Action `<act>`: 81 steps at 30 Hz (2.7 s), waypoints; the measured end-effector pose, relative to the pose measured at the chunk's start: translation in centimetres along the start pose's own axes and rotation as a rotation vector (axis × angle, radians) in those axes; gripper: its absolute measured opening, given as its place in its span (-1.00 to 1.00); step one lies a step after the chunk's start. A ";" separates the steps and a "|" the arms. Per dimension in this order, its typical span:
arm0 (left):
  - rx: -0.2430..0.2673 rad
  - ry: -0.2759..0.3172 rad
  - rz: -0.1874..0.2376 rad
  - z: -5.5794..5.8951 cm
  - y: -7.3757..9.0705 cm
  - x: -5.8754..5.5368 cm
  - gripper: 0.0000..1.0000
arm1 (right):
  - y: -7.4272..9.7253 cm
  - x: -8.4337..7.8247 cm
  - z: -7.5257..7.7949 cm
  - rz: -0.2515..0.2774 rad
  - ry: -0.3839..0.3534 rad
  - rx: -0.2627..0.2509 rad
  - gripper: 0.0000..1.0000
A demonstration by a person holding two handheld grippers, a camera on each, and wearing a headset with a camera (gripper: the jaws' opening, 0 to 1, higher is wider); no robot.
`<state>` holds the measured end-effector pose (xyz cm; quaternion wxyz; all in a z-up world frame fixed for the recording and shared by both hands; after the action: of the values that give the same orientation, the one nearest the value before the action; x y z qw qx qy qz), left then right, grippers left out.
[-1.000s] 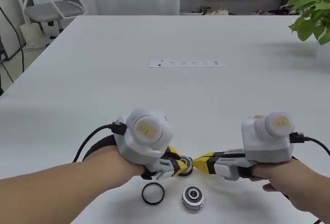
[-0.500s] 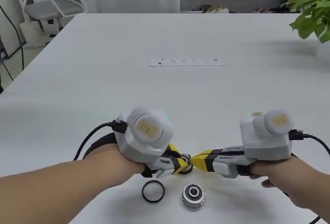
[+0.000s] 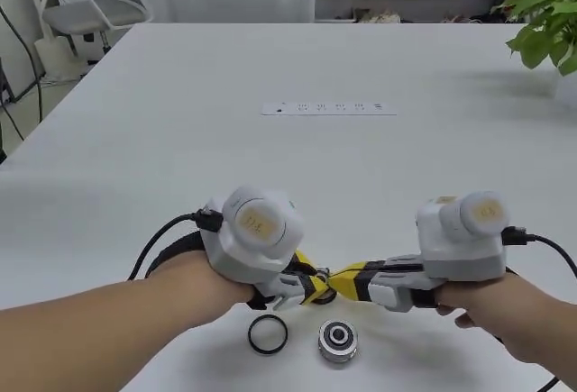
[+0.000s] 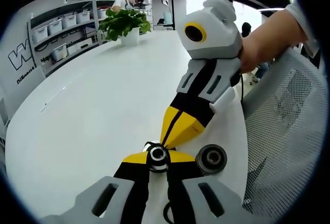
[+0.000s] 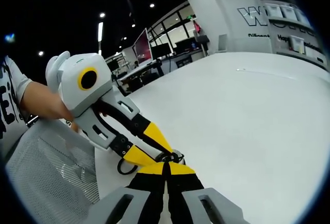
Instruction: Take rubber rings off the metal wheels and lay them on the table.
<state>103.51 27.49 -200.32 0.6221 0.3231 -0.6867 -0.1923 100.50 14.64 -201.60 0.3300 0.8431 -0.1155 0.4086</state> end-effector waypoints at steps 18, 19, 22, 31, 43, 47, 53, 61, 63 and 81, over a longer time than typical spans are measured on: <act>0.009 0.007 0.011 0.1 0.0 -0.1 -0.86 | 0.1 0.1 -0.1 0.019 -0.019 0.025 -1.00; 0.010 0.007 0.011 0.1 0.0 -0.1 -0.86 | 0.1 0.2 -0.1 0.020 -0.019 0.026 -1.00; 0.011 0.008 0.012 0.1 0.0 -0.1 -0.86 | 0.1 0.2 -0.2 0.022 -0.031 0.035 -1.00; 0.011 0.007 0.012 0.1 0.0 -0.1 -0.86 | 0.3 0.2 -0.4 0.031 -0.046 0.061 -1.00; 0.010 0.011 0.024 0.1 0.0 -0.2 -0.85 | 0.4 0.0 0.5 0.010 -0.038 -0.001 -1.00; 0.007 0.008 0.025 0.1 0.1 -0.2 -0.85 | 0.4 0.0 0.6 0.010 -0.036 -0.012 -1.00; 0.006 -0.017 0.028 0.1 0.1 -0.1 -0.85 | 0.5 0.0 0.8 0.002 -0.042 -0.017 -1.00; 0.008 0.005 0.026 -0.1 0.1 -0.1 -0.82 | 0.6 0.0 0.8 -0.005 -0.043 -0.013 -1.00; 0.006 -0.004 0.025 0.0 0.1 -0.1 -0.82 | 0.6 0.1 0.7 -0.004 -0.045 -0.012 -1.00; -0.018 -0.018 0.044 0.5 1.1 0.0 -0.57 | 0.6 0.1 0.6 -0.005 -0.055 0.000 -1.00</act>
<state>102.79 28.27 -199.66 0.6230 0.3006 -0.6974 -0.1874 100.65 13.75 -201.52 0.3277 0.8545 -0.1222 0.3842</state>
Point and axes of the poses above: the centre of the closed fingertips' face, and the gripper's own axes: y roughly backward along the fingers, z roughly to its right, x roughly out of its top, the point moved 9 cm from there along y, roughly backward along the fingers, and after that the axes turned 7 degrees about -y, right-handed, at the moved point
